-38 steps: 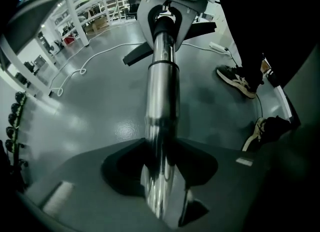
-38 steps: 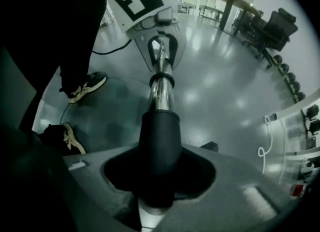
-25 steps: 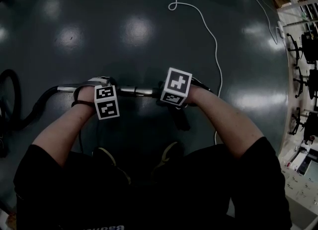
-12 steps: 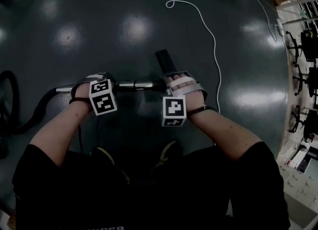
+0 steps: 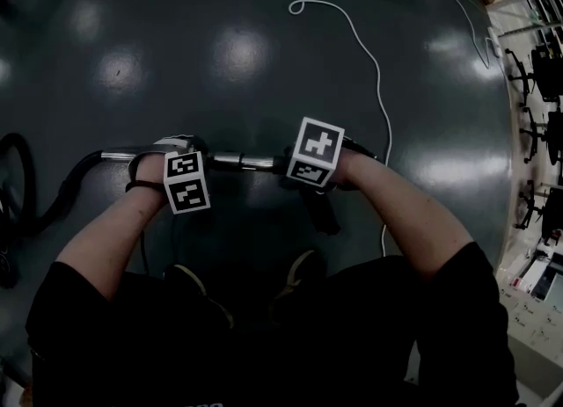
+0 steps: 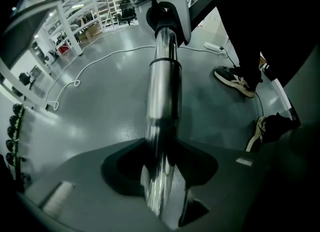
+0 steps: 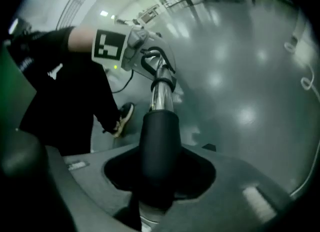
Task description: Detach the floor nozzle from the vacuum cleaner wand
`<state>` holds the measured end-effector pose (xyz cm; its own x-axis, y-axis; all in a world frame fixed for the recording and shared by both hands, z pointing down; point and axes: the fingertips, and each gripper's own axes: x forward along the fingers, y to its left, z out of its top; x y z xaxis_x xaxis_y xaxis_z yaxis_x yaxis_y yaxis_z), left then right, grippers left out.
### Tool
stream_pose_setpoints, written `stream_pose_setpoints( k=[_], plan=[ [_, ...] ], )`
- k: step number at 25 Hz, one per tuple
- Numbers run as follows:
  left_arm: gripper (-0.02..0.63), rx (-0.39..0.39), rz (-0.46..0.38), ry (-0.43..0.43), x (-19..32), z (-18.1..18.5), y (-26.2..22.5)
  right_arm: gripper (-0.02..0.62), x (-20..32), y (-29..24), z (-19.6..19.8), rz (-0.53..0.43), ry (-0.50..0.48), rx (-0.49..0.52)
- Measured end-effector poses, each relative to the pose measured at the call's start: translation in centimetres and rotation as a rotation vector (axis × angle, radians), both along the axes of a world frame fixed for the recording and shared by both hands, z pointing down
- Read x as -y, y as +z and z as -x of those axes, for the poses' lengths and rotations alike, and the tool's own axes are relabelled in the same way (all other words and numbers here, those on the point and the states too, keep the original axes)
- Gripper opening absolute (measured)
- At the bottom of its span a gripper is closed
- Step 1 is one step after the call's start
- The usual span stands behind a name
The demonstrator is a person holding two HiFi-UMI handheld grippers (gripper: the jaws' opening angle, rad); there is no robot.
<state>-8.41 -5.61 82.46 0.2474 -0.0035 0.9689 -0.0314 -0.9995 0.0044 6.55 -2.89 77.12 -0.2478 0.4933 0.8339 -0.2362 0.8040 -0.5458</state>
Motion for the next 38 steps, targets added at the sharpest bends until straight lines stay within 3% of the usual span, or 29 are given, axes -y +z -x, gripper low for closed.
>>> stream_pose_setpoints(
  k=[2, 5, 8, 12, 14, 16, 18, 20, 25, 33, 35, 38],
  plan=[
    [0.173, -0.004, 0.001, 0.006, -0.2, -0.2, 0.0, 0.13, -0.4, -0.4, 0.1, 0.077, 0.044, 0.017],
    [0.172, -0.003, -0.003, 0.006, 0.0, -0.2, 0.0, 0.129, 0.1, -0.2, 0.2, -0.039, 0.012, 0.017],
    [0.173, -0.008, 0.002, -0.01, 0.1, -0.1, 0.1, 0.126, 0.9, 0.0, 0.7, -0.257, -0.071, 0.038],
    [0.176, -0.036, 0.036, -0.056, 0.3, -0.2, 0.0, 0.126, 3.5, 0.7, -0.2, -0.697, -0.325, -0.002],
    [0.176, -0.05, 0.044, -0.074, 0.5, -0.3, -0.1, 0.126, 4.8, 0.6, -0.4, -0.871, -0.418, -0.004],
    [0.176, -0.056, 0.042, -0.084, 0.9, -0.4, -0.1, 0.127, 5.9, 0.4, -0.4, -1.004, -0.485, -0.003],
    [0.176, -0.055, 0.035, -0.09, 1.2, -0.5, -0.1, 0.127, 6.4, 0.5, -0.6, -1.054, -0.514, -0.013],
    [0.176, -0.058, 0.029, -0.092, 1.3, -0.5, 0.0, 0.127, 6.1, 0.7, -0.6, -0.969, -0.462, -0.008],
    [0.175, -0.046, 0.022, -0.051, 0.5, -0.7, 0.1, 0.127, 2.7, 0.6, -0.6, -0.484, -0.194, 0.047],
    [0.175, -0.034, 0.012, 0.004, -0.3, -1.2, 0.1, 0.127, -0.7, -0.3, -1.2, 0.119, 0.101, 0.041],
    [0.175, -0.034, 0.013, 0.003, -0.3, -1.4, 0.2, 0.127, -0.8, -0.3, -1.3, 0.131, 0.106, 0.059],
    [0.173, -0.03, 0.006, 0.002, -0.2, -1.6, 0.3, 0.127, 0.0, 0.1, -1.6, -0.025, 0.055, 0.085]
  ],
)
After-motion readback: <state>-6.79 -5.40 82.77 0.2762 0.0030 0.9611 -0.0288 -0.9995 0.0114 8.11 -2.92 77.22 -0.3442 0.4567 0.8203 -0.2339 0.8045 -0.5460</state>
